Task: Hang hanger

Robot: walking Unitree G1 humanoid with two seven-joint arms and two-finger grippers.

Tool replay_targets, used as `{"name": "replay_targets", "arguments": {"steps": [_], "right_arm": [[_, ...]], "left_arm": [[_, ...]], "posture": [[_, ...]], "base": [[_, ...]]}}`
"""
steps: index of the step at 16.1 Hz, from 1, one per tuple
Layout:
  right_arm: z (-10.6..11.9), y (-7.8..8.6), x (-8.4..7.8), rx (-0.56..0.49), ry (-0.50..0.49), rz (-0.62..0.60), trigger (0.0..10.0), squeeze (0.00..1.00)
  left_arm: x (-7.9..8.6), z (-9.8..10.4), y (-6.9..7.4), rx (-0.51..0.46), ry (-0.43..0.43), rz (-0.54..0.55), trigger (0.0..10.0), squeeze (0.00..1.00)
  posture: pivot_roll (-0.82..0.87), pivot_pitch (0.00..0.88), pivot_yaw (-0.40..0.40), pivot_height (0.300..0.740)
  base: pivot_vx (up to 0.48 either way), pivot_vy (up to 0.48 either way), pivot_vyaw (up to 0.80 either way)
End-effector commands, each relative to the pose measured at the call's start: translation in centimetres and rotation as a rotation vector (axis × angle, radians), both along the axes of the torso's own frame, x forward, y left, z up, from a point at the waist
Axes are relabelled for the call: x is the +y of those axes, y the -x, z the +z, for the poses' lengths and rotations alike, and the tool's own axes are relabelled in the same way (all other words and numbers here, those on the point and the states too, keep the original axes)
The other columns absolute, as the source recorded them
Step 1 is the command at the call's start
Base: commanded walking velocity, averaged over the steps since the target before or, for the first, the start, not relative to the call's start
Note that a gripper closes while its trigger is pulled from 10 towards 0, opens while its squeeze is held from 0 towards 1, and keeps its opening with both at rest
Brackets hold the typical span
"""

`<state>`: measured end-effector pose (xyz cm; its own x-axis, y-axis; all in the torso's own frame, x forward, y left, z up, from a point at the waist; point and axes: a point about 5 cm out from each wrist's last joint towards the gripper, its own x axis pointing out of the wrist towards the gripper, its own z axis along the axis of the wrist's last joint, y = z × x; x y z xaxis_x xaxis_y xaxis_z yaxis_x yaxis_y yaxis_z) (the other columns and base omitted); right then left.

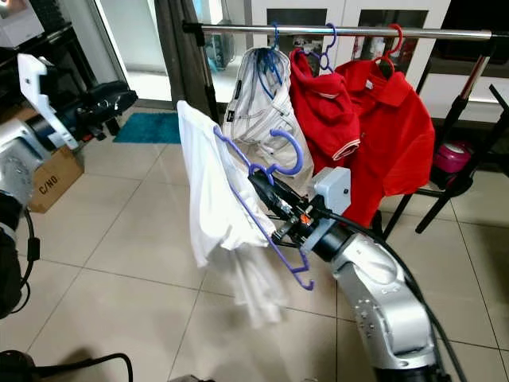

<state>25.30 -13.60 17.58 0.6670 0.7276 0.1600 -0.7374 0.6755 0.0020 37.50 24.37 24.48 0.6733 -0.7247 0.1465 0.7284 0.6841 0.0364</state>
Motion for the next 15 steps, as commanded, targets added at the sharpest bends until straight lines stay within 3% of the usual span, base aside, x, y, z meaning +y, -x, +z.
{"name": "replay_targets", "arguments": {"steps": [1, 4, 5, 6, 7, 8, 10, 13, 15], "right_arm": [[1.2, 0.0, -0.1, -0.061, 0.055, 0.04, 10.0, 0.0], [1.8, -0.2, -1.1, -0.095, 0.164, 0.064, 10.0, 0.0], [2.4, -0.2, -1.8, -0.114, 0.237, 0.094, 10.0, 0.0], [2.6, -0.2, -2.0, -0.121, 0.269, 0.111, 10.0, 0.0], [2.9, -0.1, -2.2, -0.125, 0.292, 0.126, 10.0, 0.0], [3.2, -0.1, -2.3, -0.131, 0.321, 0.151, 10.0, 0.0], [3.9, 0.4, -1.9, -0.157, 0.386, 0.239, 10.0, 0.0], [4.3, 0.9, -1.2, -0.176, 0.414, 0.318, 10.0, 0.0], [4.5, 0.9, -1.1, -0.186, 0.429, 0.35, 10.0, 0.0]], "left_arm": [[-0.2, 1.7, 0.3, -0.017, -0.037, -0.122, 10.0, 1.0], [-1.8, 1.9, 0.6, 0.022, -0.136, -0.297, 10.0, 1.0], [-3.0, 1.7, 0.8, 0.048, -0.232, -0.41, 10.0, 1.0], [-3.6, 1.7, 0.8, 0.055, -0.273, -0.458, 10.0, 1.0], [-4.0, 1.7, 0.9, 0.065, -0.301, -0.498, 10.0, 0.39], [-4.6, 1.6, 1.0, 0.08, -0.34, -0.546, 10.0, 0.0], [-6.0, 0.5, 1.2, 0.151, -0.434, -0.639, 10.0, 0.0], [-6.7, 0.2, 1.4, 0.198, -0.466, -0.683, 10.0, 0.0], [-7.6, 0.2, 1.7, 0.232, -0.443, -0.733, 10.0, 0.0]], "posture": [[-0.18, 0.0, 0.111, 0.74], [-0.18, 0.0, 0.116, 0.74], [-0.18, 0.0, 0.117, 0.74], [-0.19, 0.0, 0.116, 0.74], [-0.19, 0.0, 0.116, 0.74], [-0.19, 0.0, 0.118, 0.74], [-0.2, 0.0, 0.13, 0.74], [-0.21, 0.0, 0.142, 0.74], [-0.21, 0.0, 0.141, 0.74]], "base": [[0.0, 0.0, 0.0], [0.0, 0.0, 0.0], [0.0, 0.0, 0.0], [0.0, 0.0, 0.0], [0.0, 0.0, 0.0], [0.0, 0.0, 0.0], [0.0, 0.0, 0.0], [0.0, 0.0, 0.0], [0.0, 0.0, 0.0]]}}
